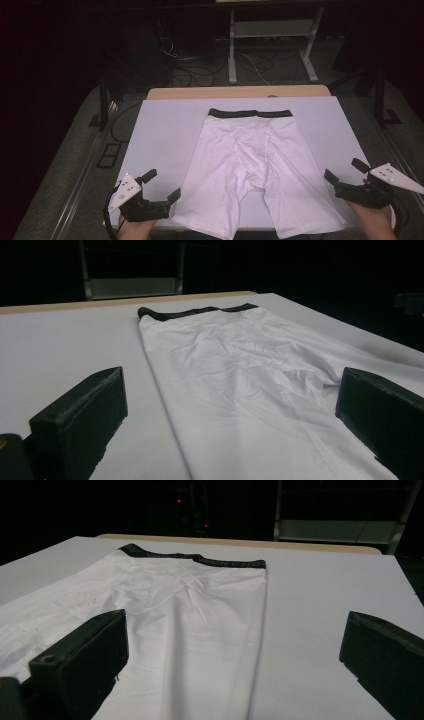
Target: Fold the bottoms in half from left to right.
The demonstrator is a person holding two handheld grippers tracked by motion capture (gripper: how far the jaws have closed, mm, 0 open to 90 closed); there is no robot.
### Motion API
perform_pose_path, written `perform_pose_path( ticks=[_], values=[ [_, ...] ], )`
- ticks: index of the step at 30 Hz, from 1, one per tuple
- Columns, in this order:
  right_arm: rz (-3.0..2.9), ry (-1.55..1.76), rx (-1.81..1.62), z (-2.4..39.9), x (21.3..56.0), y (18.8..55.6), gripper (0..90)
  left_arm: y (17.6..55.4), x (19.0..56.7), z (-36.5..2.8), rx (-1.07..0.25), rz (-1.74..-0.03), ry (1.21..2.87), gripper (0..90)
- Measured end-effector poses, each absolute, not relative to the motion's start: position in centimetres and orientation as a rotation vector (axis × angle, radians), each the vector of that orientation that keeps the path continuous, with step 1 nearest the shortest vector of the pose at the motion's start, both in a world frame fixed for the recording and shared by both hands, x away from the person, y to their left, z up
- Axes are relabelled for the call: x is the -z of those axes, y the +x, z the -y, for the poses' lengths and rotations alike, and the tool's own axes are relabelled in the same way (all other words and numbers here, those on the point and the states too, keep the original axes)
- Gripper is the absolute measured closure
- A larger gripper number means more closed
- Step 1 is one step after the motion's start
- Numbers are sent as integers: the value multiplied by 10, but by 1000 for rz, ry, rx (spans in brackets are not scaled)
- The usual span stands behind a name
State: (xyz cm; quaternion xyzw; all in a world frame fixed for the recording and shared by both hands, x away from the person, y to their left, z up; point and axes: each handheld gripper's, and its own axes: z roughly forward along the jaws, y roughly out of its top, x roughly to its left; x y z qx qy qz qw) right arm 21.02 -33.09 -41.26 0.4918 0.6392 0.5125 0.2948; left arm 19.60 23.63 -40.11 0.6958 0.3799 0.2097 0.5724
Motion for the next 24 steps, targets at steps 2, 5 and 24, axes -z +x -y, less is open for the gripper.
perform_pose_path(
  ticks=[2,5,24],
  values=[
    [-1698,1307,-1367,332,413,210,0,196,401,-236,-481,-885,1627,0],
    [-1705,1315,-1371,332,414,211,0,196,401,-237,-481,-889,1631,0],
    [-1714,1308,-1390,329,413,212,0,195,400,-232,-401,-847,1634,0]
  ],
)
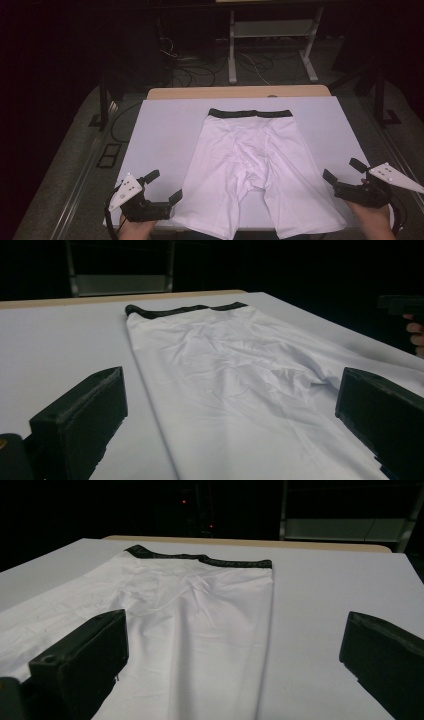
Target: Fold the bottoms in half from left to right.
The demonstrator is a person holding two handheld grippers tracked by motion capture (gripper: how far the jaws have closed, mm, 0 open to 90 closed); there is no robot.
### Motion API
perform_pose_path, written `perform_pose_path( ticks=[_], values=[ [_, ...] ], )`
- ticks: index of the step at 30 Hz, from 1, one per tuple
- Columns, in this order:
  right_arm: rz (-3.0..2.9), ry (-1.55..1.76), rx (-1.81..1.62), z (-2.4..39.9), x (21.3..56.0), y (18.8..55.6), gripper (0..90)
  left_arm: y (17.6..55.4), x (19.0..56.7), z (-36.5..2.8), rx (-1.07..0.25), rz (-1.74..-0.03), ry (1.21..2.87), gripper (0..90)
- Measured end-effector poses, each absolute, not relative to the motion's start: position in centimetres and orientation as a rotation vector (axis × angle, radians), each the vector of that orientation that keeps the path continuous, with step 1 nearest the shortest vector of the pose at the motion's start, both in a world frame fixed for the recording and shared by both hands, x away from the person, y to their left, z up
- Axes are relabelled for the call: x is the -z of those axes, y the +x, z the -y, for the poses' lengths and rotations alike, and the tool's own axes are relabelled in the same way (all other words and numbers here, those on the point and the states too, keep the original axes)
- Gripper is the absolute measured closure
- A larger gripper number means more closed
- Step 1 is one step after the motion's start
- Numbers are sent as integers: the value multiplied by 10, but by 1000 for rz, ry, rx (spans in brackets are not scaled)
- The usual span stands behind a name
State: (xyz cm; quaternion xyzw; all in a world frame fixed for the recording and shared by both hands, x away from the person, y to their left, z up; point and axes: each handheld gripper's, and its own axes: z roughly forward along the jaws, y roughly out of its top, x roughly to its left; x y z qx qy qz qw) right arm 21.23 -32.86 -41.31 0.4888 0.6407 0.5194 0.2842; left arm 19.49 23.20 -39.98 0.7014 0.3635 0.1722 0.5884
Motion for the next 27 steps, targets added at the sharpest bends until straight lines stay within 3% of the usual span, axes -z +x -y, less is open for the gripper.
perform_pose_path(
  ticks=[10,27],
  values=[
    [-1749,1306,-1451,322,403,223,5,195,401,-229,-311,-826,1619,0],
    [-1859,1308,-1447,316,380,258,0,189,408,-219,-157,-738,1769,0]
  ],
)
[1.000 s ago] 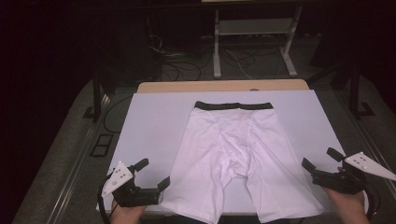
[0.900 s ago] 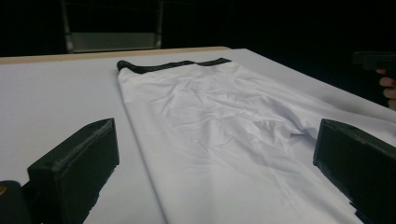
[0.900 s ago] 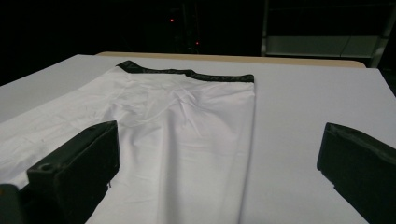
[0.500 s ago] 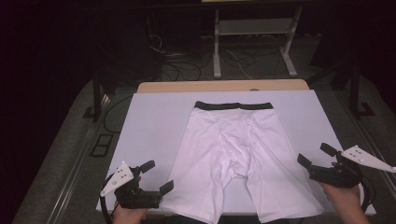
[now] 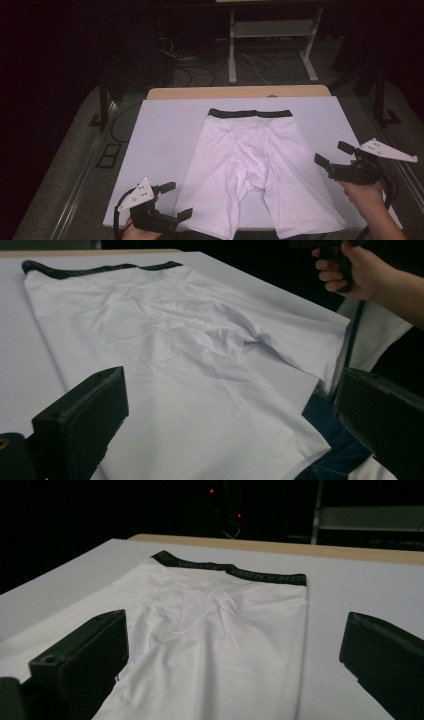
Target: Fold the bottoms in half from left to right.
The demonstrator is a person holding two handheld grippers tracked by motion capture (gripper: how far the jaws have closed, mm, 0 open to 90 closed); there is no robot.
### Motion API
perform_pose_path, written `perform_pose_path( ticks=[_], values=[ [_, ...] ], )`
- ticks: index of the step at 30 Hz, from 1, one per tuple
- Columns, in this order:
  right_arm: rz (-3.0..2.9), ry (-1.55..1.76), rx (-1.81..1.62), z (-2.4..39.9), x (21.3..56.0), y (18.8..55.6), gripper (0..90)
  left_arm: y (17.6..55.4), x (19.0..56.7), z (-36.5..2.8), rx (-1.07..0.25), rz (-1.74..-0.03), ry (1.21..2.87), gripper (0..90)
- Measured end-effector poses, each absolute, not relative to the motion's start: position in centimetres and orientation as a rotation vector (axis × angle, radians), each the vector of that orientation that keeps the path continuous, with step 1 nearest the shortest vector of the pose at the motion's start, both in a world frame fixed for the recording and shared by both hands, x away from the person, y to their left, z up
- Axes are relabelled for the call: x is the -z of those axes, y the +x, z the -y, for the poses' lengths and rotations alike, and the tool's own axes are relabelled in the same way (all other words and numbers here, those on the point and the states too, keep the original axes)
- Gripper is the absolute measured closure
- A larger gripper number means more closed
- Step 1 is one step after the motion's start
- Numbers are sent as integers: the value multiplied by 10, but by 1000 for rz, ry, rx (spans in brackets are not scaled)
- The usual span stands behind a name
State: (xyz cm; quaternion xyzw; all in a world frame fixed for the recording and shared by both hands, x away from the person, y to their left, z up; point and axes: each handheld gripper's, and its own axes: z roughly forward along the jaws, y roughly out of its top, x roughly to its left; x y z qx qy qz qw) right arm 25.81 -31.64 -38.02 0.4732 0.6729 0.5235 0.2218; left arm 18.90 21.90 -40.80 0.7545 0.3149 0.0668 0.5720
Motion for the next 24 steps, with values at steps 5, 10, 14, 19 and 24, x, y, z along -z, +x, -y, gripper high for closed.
perform_pose_path(
  ticks=[5,10,14,19,24],
  values=[
    [-1871,1320,-1492,308,362,276,0,187,407,-215,-131,-714,1774,0],
    [-1901,1261,-1500,279,342,305,0,188,408,-215,-114,-711,1765,0],
    [-1941,1210,-1501,260,336,320,0,187,408,-216,-125,-696,1779,0],
    [-1977,1186,-1558,242,335,335,8,187,413,-220,-141,-717,1816,0],
    [-1986,1175,-1587,235,336,342,36,187,412,-219,-131,-710,1838,0]
  ],
)
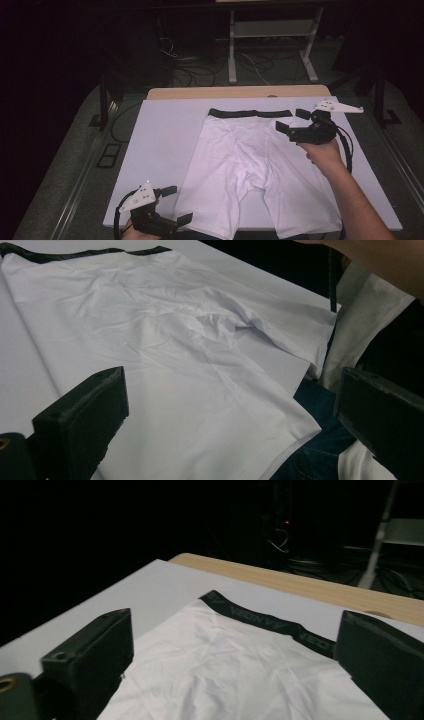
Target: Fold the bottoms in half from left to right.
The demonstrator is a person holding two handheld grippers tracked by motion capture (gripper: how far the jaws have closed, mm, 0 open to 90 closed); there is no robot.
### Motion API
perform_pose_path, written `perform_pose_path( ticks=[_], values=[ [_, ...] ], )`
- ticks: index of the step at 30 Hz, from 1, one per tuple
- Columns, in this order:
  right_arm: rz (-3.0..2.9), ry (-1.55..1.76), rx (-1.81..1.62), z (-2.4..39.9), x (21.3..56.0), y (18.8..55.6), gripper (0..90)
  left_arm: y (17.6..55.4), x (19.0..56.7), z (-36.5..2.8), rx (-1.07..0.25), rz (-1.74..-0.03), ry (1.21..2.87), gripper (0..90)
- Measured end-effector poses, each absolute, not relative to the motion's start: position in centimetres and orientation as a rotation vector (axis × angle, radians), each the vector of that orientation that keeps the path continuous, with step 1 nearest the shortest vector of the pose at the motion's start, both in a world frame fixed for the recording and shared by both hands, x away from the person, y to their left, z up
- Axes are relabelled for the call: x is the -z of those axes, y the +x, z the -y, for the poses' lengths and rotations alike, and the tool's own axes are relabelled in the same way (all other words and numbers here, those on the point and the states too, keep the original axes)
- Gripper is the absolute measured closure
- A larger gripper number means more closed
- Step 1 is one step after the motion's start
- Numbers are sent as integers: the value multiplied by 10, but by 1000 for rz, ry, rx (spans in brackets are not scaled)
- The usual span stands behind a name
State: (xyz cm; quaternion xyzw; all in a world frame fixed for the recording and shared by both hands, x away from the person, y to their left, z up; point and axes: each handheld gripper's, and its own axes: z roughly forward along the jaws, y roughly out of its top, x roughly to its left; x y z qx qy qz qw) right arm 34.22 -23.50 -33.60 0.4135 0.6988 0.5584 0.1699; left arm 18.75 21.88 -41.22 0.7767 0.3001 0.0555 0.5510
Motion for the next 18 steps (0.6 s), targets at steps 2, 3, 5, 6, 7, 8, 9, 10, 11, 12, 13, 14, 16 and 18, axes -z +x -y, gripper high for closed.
perform_pose_path(
  ticks=[2,3,5,6,7,8,9,10,11,12,13,14,16,18],
  values=[
    [-1996,1179,-1551,227,337,352,48,187,410,-218,-111,-716,1841,0],
    [-1996,1179,-1551,227,337,352,48,187,410,-218,-111,-716,1841,0],
    [-2006,1178,-1538,225,338,355,48,190,410,-220,-101,-727,1849,0],
    [-2020,1176,-1518,221,338,361,47,192,409,-221,-100,-739,1839,0],
    [-2025,1180,-1508,219,339,364,47,193,409,-222,-95,-746,1827,0],
    [-2030,1181,-1505,217,339,367,46,194,408,-224,-98,-754,1818,0],
    [-2034,1185,-1500,214,339,370,42,194,408,-226,-99,-759,1811,0],
    [-2036,1187,-1498,211,339,373,41,195,407,-228,-104,-758,1814,0],
    [-2036,1187,-1498,211,339,373,41,195,407,-228,-104,-758,1814,0],
    [-2049,1183,-1501,208,339,376,41,195,407,-228,-104,-758,1814,0],
    [-2085,1170,-1485,195,340,385,36,195,409,-239,-125,-786,1822,0],
    [-2095,1160,-1479,190,341,388,36,195,409,-239,-125,-786,1822,0],
    [-2095,1160,-1479,190,341,388,36,195,410,-242,-125,-792,1822,0],
    [-2115,1154,-1467,174,344,398,36,196,411,-249,-131,-808,1827,0]
  ],
)
